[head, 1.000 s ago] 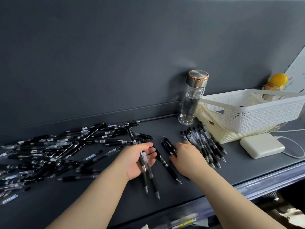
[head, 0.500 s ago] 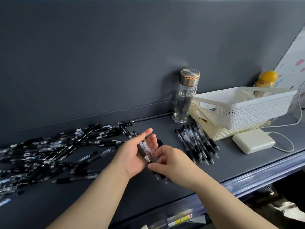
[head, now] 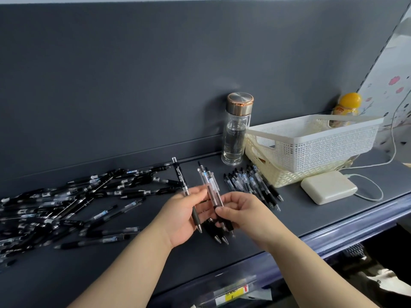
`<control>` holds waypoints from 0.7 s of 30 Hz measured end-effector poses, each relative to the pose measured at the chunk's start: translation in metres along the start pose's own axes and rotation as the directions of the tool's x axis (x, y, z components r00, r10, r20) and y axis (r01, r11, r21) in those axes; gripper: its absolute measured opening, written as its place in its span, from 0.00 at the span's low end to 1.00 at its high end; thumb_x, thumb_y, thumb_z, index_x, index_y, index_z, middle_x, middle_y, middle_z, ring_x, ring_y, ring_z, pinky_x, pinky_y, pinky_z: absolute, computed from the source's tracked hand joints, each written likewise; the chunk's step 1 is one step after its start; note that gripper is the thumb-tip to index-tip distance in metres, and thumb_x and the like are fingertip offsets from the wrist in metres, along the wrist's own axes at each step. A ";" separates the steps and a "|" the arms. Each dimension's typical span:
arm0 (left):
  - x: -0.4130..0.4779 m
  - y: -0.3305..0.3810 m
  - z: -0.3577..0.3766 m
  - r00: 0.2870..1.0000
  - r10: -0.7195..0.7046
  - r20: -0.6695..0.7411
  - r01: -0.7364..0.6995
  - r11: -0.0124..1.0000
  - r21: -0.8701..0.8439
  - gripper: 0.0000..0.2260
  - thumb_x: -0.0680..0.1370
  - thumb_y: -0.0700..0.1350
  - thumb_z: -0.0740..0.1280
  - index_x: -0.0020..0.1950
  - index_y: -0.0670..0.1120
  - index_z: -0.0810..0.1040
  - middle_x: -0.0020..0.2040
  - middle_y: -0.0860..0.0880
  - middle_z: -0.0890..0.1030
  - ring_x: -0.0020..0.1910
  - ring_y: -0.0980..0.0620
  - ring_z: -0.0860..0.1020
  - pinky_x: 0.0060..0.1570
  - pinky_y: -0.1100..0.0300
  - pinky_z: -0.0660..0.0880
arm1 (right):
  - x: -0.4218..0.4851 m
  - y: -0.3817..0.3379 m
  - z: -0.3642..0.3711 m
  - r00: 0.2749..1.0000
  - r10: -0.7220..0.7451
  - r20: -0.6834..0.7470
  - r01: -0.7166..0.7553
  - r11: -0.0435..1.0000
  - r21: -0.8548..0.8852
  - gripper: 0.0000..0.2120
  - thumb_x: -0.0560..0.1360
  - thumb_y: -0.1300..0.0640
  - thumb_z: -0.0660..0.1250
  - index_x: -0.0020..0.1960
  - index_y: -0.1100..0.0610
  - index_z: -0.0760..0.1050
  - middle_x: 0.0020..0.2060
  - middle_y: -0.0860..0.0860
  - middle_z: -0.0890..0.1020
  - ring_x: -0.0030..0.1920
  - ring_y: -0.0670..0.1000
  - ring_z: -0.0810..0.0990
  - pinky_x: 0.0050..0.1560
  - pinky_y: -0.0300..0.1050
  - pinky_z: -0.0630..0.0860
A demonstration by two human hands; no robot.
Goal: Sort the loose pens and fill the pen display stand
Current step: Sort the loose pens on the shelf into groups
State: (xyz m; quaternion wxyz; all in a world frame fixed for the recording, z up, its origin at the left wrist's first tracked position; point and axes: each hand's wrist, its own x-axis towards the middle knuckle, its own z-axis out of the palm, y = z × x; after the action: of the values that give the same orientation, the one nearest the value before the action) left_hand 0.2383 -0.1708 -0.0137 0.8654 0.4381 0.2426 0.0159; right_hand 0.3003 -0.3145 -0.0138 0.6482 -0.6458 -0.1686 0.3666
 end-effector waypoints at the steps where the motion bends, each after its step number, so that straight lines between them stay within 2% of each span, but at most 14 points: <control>1: -0.001 -0.002 0.003 1.000 0.003 0.007 -0.004 0.999 0.048 0.10 0.79 0.37 0.61 0.57 0.38 0.77 0.44 0.42 0.84 0.40 0.47 0.82 0.39 0.56 0.80 | 0.000 0.001 -0.002 1.000 -0.002 0.006 0.002 1.000 -0.011 0.05 0.74 0.68 0.66 0.44 0.60 0.77 0.34 0.57 0.81 0.31 0.50 0.81 0.33 0.37 0.76; 5: -0.002 -0.012 0.014 0.999 0.017 -0.031 -0.012 0.990 0.139 0.09 0.80 0.37 0.61 0.54 0.38 0.79 0.43 0.43 0.84 0.39 0.49 0.82 0.38 0.58 0.80 | 0.000 0.006 -0.009 1.000 0.005 -0.004 -0.006 0.989 -0.148 0.05 0.73 0.66 0.68 0.44 0.57 0.78 0.36 0.59 0.81 0.33 0.51 0.80 0.39 0.43 0.76; 7: -0.001 -0.015 0.014 0.992 0.043 -0.115 -0.021 0.982 0.185 0.08 0.80 0.37 0.61 0.54 0.40 0.79 0.41 0.45 0.82 0.38 0.50 0.80 0.37 0.59 0.79 | 0.003 0.005 -0.018 0.993 -0.035 -0.114 -0.004 0.945 -0.328 0.02 0.73 0.62 0.69 0.45 0.57 0.78 0.32 0.53 0.82 0.29 0.46 0.78 0.36 0.41 0.74; 9: 0.000 -0.017 0.012 0.976 0.075 -0.206 -0.025 0.971 0.237 0.07 0.80 0.38 0.61 0.52 0.42 0.78 0.36 0.47 0.77 0.32 0.53 0.75 0.30 0.62 0.75 | 0.008 -0.001 -0.033 0.952 -0.176 -0.251 -0.014 0.791 -0.611 0.05 0.73 0.58 0.69 0.48 0.55 0.77 0.32 0.48 0.82 0.30 0.44 0.77 0.36 0.38 0.71; 11: 0.001 -0.019 0.007 0.952 0.116 -0.284 -0.033 0.959 0.280 0.04 0.79 0.39 0.63 0.51 0.45 0.76 0.32 0.49 0.71 0.27 0.55 0.67 0.25 0.64 0.68 | 0.011 -0.008 -0.048 0.909 -0.288 -0.301 -0.077 0.592 -0.802 0.09 0.73 0.55 0.68 0.53 0.55 0.77 0.40 0.50 0.83 0.41 0.50 0.80 0.42 0.40 0.71; 13: 0.004 -0.021 0.004 0.927 0.158 -0.340 -0.040 0.943 0.331 0.04 0.78 0.39 0.64 0.50 0.48 0.72 0.32 0.50 0.68 0.27 0.55 0.64 0.25 0.63 0.64 | 0.015 -0.012 -0.059 0.891 -0.322 -0.320 -0.140 0.475 -0.869 0.13 0.73 0.55 0.66 0.57 0.56 0.76 0.45 0.54 0.83 0.49 0.57 0.79 0.47 0.45 0.73; 16: 0.006 -0.028 -0.001 0.897 0.216 -0.386 -0.048 0.915 0.400 0.04 0.78 0.42 0.64 0.51 0.48 0.70 0.36 0.50 0.68 0.29 0.54 0.64 0.25 0.62 0.63 | 0.019 -0.010 -0.065 0.880 -0.346 -0.325 -0.174 0.402 -0.899 0.12 0.74 0.57 0.62 0.56 0.60 0.74 0.44 0.57 0.82 0.49 0.60 0.79 0.45 0.49 0.74; 19: 0.006 -0.033 -0.001 0.884 0.224 -0.411 -0.012 0.888 0.459 0.11 0.80 0.42 0.59 0.63 0.44 0.68 0.38 0.49 0.68 0.31 0.53 0.66 0.24 0.62 0.66 | 0.025 -0.004 -0.070 0.879 -0.364 -0.309 -0.182 0.343 -0.922 0.11 0.75 0.58 0.59 0.56 0.60 0.72 0.45 0.58 0.81 0.48 0.60 0.79 0.38 0.47 0.70; 21: 0.004 -0.034 0.001 0.883 0.209 -0.421 0.011 0.886 0.464 0.16 0.80 0.40 0.57 0.68 0.47 0.65 0.40 0.48 0.69 0.33 0.53 0.68 0.25 0.61 0.70 | 0.026 0.000 -0.071 0.887 -0.358 -0.291 -0.201 0.267 -0.942 0.11 0.76 0.58 0.58 0.56 0.59 0.72 0.47 0.57 0.79 0.50 0.60 0.77 0.39 0.46 0.68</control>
State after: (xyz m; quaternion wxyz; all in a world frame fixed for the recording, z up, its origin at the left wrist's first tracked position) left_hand 0.2362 -0.1910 -0.0409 0.6548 0.6232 0.4140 0.1076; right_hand 0.3668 -0.3472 -0.0277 0.1620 -0.9590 -0.2324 -0.0056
